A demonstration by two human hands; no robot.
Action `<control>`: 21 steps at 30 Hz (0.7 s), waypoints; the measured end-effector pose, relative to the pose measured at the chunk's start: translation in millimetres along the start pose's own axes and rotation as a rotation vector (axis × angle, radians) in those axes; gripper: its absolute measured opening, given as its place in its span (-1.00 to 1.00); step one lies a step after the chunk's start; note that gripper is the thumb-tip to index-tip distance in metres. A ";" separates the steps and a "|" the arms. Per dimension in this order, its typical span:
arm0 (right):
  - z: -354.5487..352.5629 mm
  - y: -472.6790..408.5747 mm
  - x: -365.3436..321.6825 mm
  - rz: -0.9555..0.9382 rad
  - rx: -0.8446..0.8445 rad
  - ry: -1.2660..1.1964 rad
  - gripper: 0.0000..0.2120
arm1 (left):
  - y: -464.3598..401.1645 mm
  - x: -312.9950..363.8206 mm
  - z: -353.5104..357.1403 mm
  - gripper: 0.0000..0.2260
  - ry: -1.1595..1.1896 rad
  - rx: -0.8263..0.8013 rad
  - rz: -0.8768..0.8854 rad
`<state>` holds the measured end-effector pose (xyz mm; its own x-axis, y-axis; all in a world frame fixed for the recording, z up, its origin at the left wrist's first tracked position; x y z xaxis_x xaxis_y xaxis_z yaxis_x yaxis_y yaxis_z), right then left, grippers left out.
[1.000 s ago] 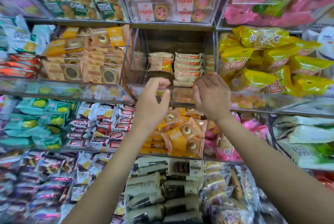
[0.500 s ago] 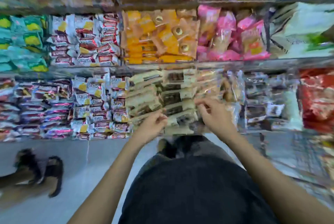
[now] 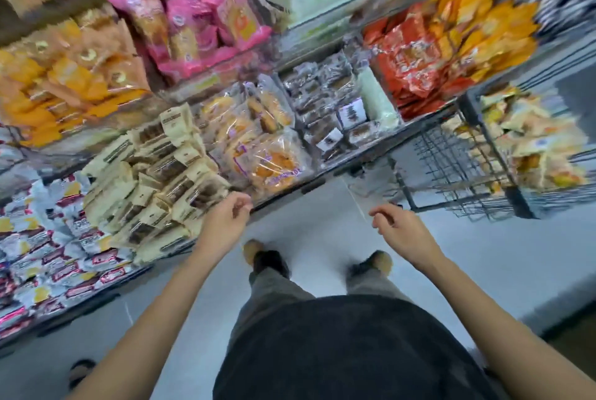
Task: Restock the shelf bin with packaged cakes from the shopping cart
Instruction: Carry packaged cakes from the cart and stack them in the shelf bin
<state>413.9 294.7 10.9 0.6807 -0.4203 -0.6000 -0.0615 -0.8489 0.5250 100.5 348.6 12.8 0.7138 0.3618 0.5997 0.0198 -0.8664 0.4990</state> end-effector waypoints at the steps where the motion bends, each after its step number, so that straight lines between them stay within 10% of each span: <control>1: -17.6 4.1 18.9 0.015 0.012 0.001 -0.83 | -0.9 25.0 15.8 -0.92 -0.013 -0.001 0.040; 11: -161.3 48.2 193.2 0.246 0.151 -0.185 -0.79 | 41.3 239.0 259.0 -0.71 -0.398 -0.696 0.341; 21: -223.6 53.2 254.5 0.396 0.375 -0.356 -0.78 | -11.5 393.4 329.1 -0.81 -0.332 -0.730 0.549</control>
<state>747.0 214.3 21.1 0.2744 -0.7504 -0.6013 -0.5525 -0.6348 0.5401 611.5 387.6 37.2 0.6576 -0.2419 0.7135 -0.7341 -0.4185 0.5347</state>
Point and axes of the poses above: each hand's wrist, its own y-axis away from the middle knuckle, its own z-axis out of the palm, x = y × z, the point moved 4 cm from there along -y, towards the middle knuckle, and after that the axes turned 1 degree about -z, right-handed, at the moved point
